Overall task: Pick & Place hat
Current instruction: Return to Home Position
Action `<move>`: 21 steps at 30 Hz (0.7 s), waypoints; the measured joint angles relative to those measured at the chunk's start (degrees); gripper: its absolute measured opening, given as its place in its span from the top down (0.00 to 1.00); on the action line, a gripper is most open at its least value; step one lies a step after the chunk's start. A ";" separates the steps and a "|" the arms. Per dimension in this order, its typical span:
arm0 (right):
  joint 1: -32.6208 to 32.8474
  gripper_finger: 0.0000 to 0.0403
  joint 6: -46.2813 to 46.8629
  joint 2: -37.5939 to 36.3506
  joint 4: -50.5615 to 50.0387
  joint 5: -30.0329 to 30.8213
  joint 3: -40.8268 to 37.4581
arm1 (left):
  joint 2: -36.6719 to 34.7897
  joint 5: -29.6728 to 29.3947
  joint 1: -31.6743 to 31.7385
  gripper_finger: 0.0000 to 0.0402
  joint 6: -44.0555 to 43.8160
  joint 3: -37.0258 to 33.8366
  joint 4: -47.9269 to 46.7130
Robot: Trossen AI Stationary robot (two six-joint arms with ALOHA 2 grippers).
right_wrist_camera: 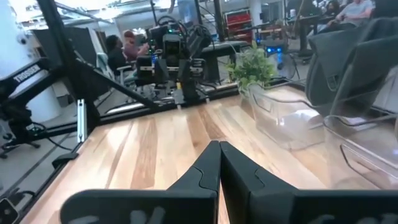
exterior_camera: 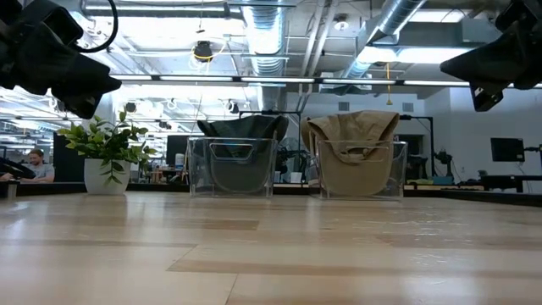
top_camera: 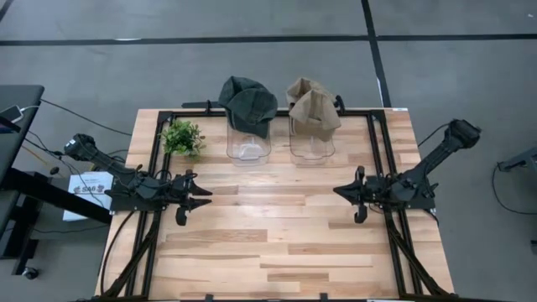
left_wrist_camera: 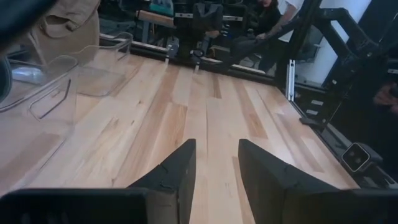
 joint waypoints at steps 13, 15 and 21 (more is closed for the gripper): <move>-0.27 1.00 3.89 0.02 -0.87 -0.11 -0.04 | 0.00 0.02 0.04 0.71 -0.04 0.00 0.63; -0.27 1.00 3.89 0.02 -0.88 -0.12 -0.04 | 0.00 0.04 0.04 0.71 -0.30 0.00 0.65; -0.27 1.00 3.91 0.02 -0.89 -0.22 -0.04 | 0.00 0.04 0.04 0.71 -0.26 0.00 0.81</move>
